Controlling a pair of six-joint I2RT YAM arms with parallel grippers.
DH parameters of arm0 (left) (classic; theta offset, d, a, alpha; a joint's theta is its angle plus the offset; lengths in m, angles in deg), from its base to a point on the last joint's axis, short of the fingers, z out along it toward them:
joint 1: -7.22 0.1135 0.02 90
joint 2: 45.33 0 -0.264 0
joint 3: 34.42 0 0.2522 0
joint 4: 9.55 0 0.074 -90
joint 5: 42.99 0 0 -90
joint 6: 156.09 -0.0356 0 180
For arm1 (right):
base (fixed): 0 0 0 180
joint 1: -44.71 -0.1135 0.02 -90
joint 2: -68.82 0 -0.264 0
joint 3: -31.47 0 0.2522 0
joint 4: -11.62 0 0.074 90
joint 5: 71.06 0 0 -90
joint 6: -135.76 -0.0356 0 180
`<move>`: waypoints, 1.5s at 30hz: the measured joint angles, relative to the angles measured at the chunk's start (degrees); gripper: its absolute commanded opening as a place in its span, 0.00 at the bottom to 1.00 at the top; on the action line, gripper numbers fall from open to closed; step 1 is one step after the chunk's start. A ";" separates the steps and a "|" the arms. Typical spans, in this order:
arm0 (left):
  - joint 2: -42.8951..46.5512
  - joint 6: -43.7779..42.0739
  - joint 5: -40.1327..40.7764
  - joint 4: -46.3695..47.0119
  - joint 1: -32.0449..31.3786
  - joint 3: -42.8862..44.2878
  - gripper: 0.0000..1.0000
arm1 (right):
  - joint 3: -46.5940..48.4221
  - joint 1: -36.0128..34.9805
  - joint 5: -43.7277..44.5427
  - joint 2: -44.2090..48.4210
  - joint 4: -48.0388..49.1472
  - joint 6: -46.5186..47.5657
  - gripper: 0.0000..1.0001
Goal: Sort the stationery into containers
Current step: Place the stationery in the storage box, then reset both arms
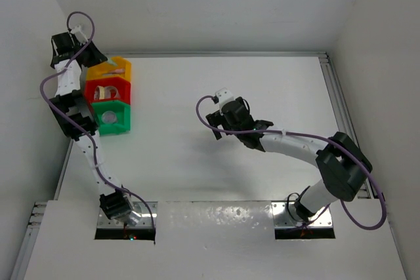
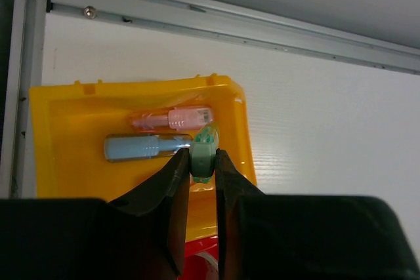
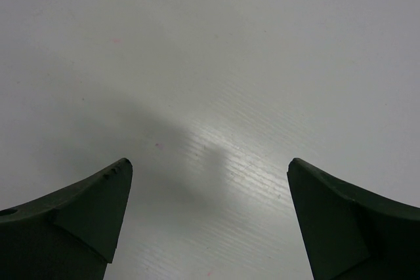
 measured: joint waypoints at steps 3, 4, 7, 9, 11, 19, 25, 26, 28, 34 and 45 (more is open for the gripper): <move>-1.18 -0.09 1.44 0.00 0.00 -0.39 0.07 | 0.04 0.00 0.22 0.02 -0.70 0.00 0.99; -1.53 -0.09 1.81 -0.04 0.00 -0.44 0.19 | 0.15 0.00 0.26 0.02 -0.94 0.02 0.99; -2.32 -1.38 2.93 -0.57 0.00 -0.55 0.68 | 0.92 0.00 0.59 0.02 -2.05 0.07 0.99; -2.34 -2.03 3.82 -1.11 0.00 -0.83 0.90 | 1.73 0.00 1.16 0.04 -2.51 0.31 0.99; -2.34 -2.60 4.83 -1.22 0.00 -0.85 1.00 | 2.47 0.00 1.86 0.26 -3.10 0.55 0.99; 1.33 -4.15 8.61 -2.12 -0.33 -0.85 1.00 | 5.20 4.79 6.49 4.13 -10.82 -3.69 0.99; 14.86 -10.19 10.58 -7.69 -2.21 -4.48 1.00 | -1.20 18.95 9.66 14.62 -19.28 -14.19 0.99; 18.73 -12.33 10.73 -9.38 -3.26 -6.47 1.00 | -3.72 21.70 10.43 17.38 -20.33 -16.04 0.99; 25.27 -16.04 11.39 -11.91 -6.49 -10.73 1.00 | -8.15 25.51 11.13 21.75 -21.97 -18.36 0.99; 39.21 -22.64 14.29 -15.32 -31.63 -31.89 1.00 | -20.15 33.77 10.82 32.72 -23.54 -22.51 0.99; 49.90 -24.24 25.79 -11.43 -60.11 -70.53 1.00 | -23.93 38.10 7.19 38.58 -22.82 -24.76 0.99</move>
